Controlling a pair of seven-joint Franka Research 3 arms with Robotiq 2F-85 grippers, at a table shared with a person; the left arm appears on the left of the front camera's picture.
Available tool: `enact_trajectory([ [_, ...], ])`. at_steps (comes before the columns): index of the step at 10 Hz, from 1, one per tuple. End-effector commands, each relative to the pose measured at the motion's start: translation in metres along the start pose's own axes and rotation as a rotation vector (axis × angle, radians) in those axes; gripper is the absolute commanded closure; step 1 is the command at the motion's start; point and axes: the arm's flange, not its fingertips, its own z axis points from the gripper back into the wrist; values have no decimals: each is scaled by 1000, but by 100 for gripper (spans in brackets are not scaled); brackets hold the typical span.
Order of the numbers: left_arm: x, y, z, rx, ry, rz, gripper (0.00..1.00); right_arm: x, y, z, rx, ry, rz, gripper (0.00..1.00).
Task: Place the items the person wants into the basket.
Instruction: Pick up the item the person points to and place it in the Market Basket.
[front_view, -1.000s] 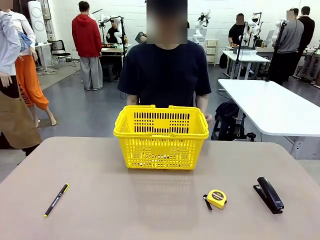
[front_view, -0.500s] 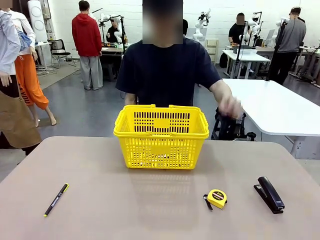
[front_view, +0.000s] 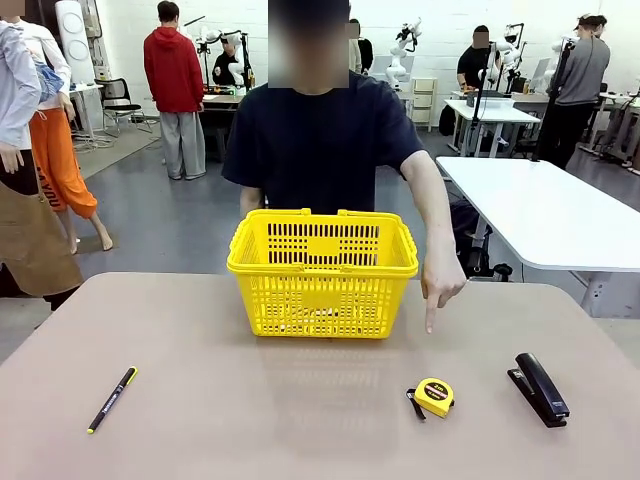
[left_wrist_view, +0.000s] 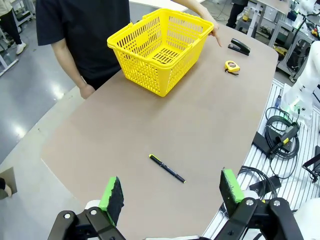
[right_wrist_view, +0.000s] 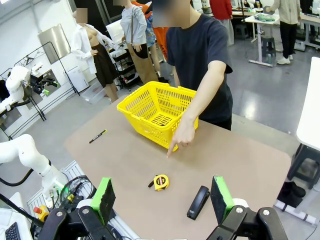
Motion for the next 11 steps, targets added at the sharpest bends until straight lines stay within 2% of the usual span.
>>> enact_trajectory([
  [1, 1, 3, 0, 6, -19, -21, 0, 1, 1, -2, 25, -17, 11, 0],
  [3, 1, 3, 0, 6, -19, -21, 0, 0, 0, 0, 0, 0, 0, 0],
  [4, 1, 3, 0, 6, -19, -21, 0, -5, 12, -35, -24, 207, 72, 0],
  [5, 1, 3, 0, 6, -19, -21, 0, -7, 25, -75, -58, 359, 163, 0],
  [7, 1, 3, 0, 6, -19, -21, 0, -5, 41, -163, -15, 603, 237, 0],
  [9, 1, 3, 0, 6, -19, -21, 0, -27, 55, -229, 4, 774, 292, 0],
  [11, 1, 3, 0, 6, -19, -21, 0, -54, 65, -294, -5, 903, 331, 0],
])
